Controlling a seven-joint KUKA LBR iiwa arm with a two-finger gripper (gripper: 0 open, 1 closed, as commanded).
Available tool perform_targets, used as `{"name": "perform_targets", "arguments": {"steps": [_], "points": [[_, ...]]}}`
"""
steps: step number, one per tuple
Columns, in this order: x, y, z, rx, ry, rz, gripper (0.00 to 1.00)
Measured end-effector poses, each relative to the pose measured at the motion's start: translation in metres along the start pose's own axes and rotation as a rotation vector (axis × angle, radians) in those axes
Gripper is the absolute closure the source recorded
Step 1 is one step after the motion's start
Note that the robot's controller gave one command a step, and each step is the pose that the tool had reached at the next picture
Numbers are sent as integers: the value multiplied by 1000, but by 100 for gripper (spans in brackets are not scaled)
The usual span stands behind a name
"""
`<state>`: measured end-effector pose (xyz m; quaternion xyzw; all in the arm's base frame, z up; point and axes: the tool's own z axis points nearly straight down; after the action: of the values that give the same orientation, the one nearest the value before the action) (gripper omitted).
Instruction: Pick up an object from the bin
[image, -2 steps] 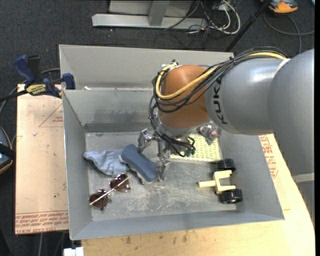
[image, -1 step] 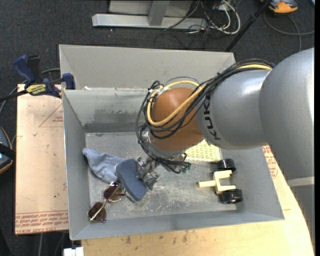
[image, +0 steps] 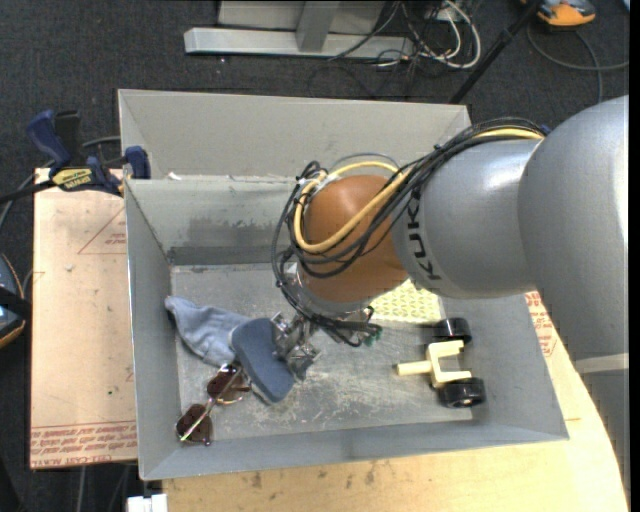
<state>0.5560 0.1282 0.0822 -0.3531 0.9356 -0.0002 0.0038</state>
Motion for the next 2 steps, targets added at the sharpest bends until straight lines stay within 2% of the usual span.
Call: {"name": "perform_targets", "arguments": {"steps": [1, 2], "points": [[-1, 11, -38, -7, 12, -3, 100], [11, 0, -84, -5, 5, -25, 100]]}}
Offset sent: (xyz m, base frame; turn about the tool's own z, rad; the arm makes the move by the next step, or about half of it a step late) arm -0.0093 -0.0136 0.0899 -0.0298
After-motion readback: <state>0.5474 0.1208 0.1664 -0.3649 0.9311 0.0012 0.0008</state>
